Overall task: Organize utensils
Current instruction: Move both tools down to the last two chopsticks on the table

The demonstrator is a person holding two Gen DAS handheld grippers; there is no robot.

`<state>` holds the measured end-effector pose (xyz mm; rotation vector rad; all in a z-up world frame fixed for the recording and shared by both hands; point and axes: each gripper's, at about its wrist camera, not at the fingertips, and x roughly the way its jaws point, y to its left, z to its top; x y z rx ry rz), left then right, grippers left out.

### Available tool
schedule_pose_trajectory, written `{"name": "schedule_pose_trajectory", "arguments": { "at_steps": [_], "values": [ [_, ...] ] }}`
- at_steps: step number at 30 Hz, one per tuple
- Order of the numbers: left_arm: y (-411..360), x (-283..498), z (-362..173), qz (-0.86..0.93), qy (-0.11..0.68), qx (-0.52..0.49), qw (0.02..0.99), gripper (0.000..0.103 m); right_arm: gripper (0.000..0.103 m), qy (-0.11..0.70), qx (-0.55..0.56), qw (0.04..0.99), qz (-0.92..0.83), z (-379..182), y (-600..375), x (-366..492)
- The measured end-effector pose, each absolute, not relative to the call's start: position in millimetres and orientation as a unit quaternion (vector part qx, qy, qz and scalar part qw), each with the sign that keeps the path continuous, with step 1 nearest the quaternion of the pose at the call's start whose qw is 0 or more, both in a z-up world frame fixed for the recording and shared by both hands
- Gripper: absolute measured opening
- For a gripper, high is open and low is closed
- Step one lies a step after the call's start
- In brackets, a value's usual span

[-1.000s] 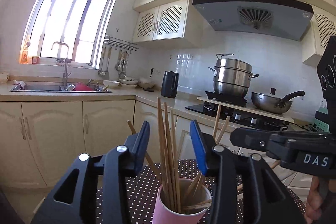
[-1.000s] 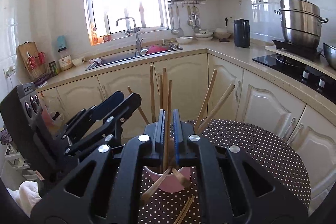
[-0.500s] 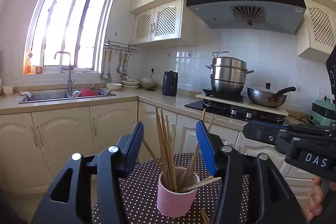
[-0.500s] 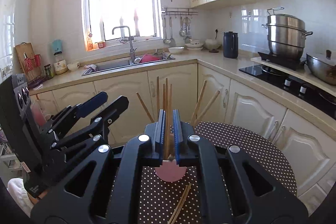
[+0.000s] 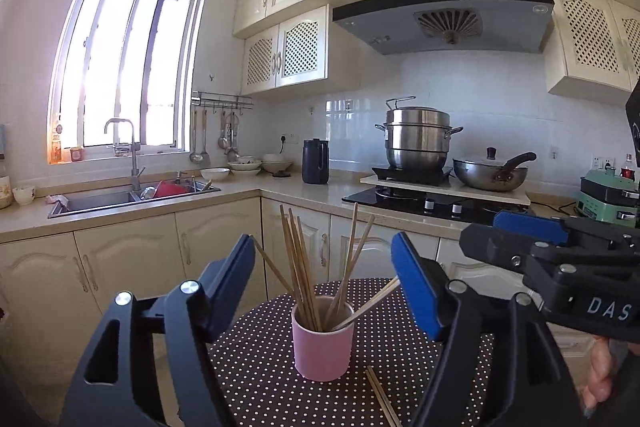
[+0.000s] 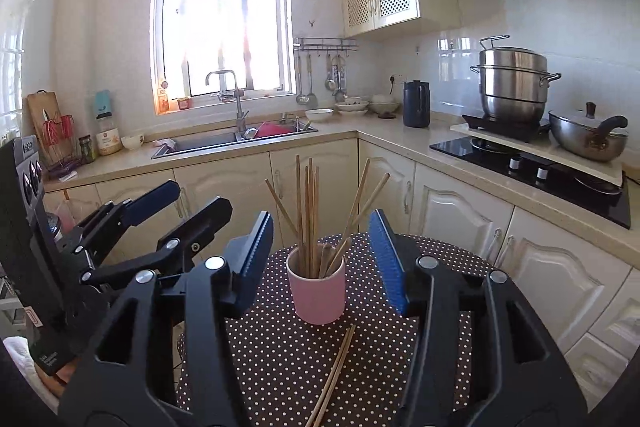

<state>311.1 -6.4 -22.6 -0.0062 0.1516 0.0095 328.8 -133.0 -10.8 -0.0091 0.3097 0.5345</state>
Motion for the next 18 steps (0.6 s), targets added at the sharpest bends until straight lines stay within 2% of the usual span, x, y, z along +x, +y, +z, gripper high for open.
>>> {"name": "schedule_pose_trajectory", "arguments": {
  "at_steps": [2,18],
  "values": [
    [-7.6,307.0,-24.6,0.0,0.084,-0.006,0.996,0.074,0.055,0.152,-0.009,0.955,0.256,-13.3,-136.8,321.7],
    [-22.6,346.3,-116.2,-0.02,0.295,-0.023,0.955,0.074,0.056,0.272,-0.024,0.937,0.22,-104.3,-166.0,332.8]
  ]
}}
